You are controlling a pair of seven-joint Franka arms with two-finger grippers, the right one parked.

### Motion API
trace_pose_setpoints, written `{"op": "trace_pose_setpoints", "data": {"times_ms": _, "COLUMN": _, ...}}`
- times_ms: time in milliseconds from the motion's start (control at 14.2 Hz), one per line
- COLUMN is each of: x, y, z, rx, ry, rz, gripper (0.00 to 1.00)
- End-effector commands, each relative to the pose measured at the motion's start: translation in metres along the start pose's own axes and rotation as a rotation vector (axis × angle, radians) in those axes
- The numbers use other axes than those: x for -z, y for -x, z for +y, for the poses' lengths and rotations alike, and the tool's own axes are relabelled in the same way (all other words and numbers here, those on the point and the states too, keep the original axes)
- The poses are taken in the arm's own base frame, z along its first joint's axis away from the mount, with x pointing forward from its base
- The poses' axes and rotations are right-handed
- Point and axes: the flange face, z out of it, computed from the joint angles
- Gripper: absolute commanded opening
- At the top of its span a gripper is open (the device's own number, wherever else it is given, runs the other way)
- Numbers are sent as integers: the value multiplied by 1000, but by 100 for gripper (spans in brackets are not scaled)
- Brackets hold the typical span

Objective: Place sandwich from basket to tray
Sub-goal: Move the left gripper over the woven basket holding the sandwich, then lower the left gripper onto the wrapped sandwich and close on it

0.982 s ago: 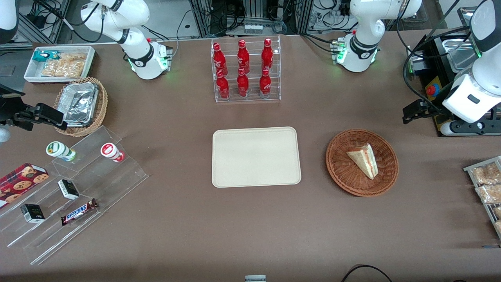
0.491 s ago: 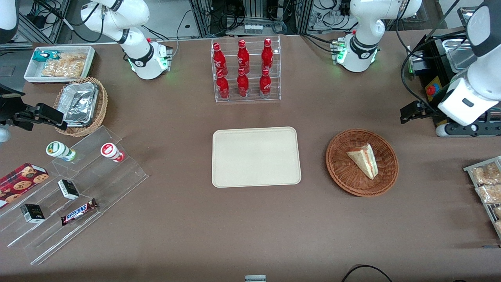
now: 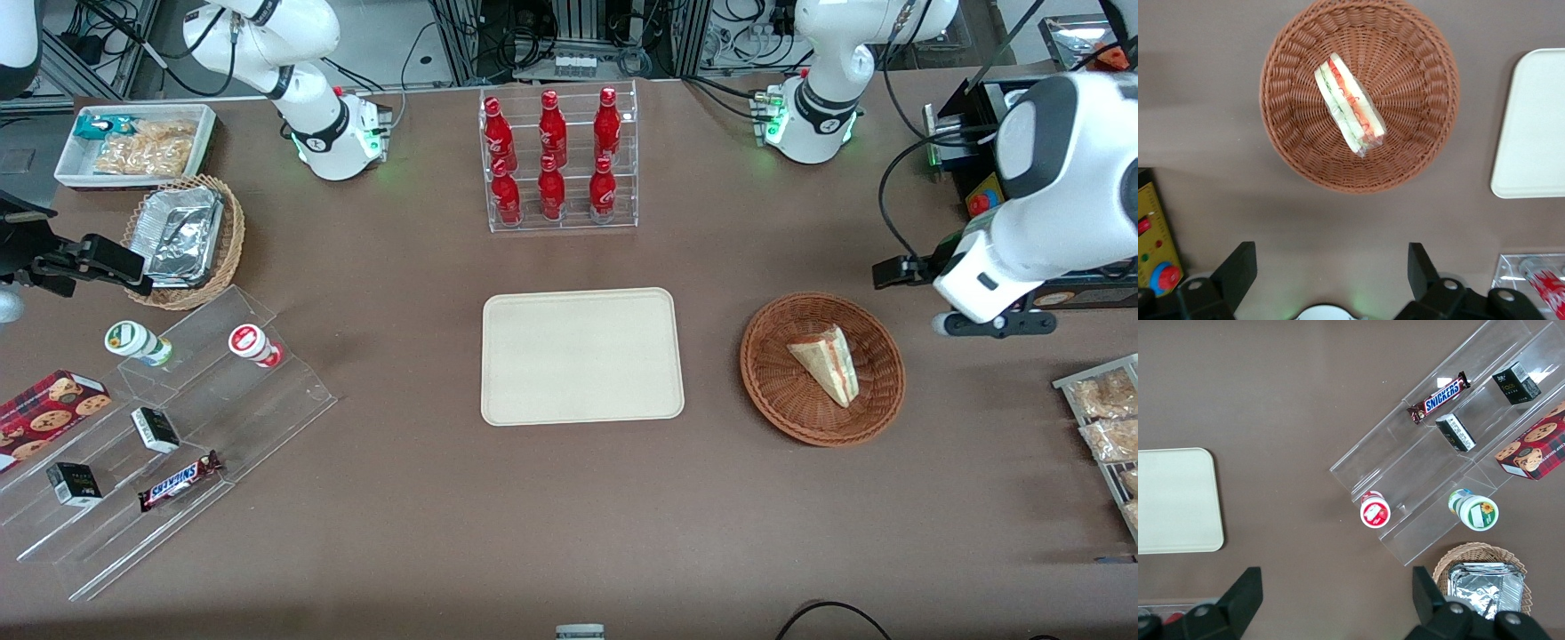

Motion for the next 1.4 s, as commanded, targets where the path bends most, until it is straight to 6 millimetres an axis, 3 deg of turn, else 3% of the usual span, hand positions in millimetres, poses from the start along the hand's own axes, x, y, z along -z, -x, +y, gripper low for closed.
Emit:
{"op": "trace_pose_setpoints", "data": {"times_ms": 0, "x": -39, "y": 2, "z": 3, "rx": -9, "ry": -11, "rz": 22, "gripper": 100}}
{"op": "trace_pose_setpoints", "data": {"times_ms": 351, "x": -110, "y": 1, "z": 4, "rx": 116, "ry": 9, "rz": 166, "gripper": 100}}
{"op": "trace_pose_setpoints", "data": {"times_ms": 702, "x": -124, "y": -9, "z": 30, "rx": 370, "ry": 55, "rz": 245, "gripper": 100}}
{"op": "trace_pose_setpoints", "data": {"times_ms": 982, "x": -138, "y": -17, "z": 31, "rx": 451, "ry": 68, "rz": 248, "gripper": 100}}
{"op": "trace_pose_setpoints", "data": {"times_ms": 1333, "x": -174, "y": -26, "z": 27, "rx": 508, "ry": 54, "rz": 187, "gripper": 100}}
